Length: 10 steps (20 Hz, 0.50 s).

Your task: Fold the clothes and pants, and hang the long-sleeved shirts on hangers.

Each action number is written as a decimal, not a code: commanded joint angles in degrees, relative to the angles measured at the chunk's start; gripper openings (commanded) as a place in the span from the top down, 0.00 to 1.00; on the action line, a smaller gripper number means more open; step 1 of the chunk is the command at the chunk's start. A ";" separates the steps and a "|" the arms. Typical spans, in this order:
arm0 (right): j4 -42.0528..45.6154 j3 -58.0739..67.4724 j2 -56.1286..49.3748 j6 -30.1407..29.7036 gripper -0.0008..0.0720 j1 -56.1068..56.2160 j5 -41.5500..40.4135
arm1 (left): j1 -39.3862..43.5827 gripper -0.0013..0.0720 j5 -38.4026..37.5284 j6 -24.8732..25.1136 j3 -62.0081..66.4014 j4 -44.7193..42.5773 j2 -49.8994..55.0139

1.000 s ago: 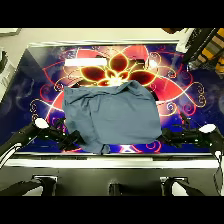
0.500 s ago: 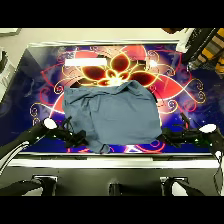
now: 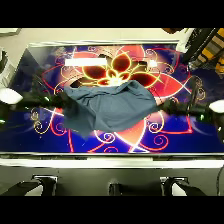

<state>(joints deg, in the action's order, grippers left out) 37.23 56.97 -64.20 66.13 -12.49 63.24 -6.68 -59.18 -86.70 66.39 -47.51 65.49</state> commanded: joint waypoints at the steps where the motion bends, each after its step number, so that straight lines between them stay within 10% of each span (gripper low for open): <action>1: 12.76 21.00 0.63 8.74 0.95 5.31 -6.60 | -2.86 0.96 0.13 -1.53 15.26 -5.20 -4.59; 10: 42.05 48.72 19.08 22.97 0.95 5.38 -4.24 | -6.58 0.96 -0.76 -21.31 32.48 -31.67 -23.93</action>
<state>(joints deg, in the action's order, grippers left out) 69.45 101.10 -51.81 83.22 -7.31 58.96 -12.51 -59.40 -100.77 96.18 -68.55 47.62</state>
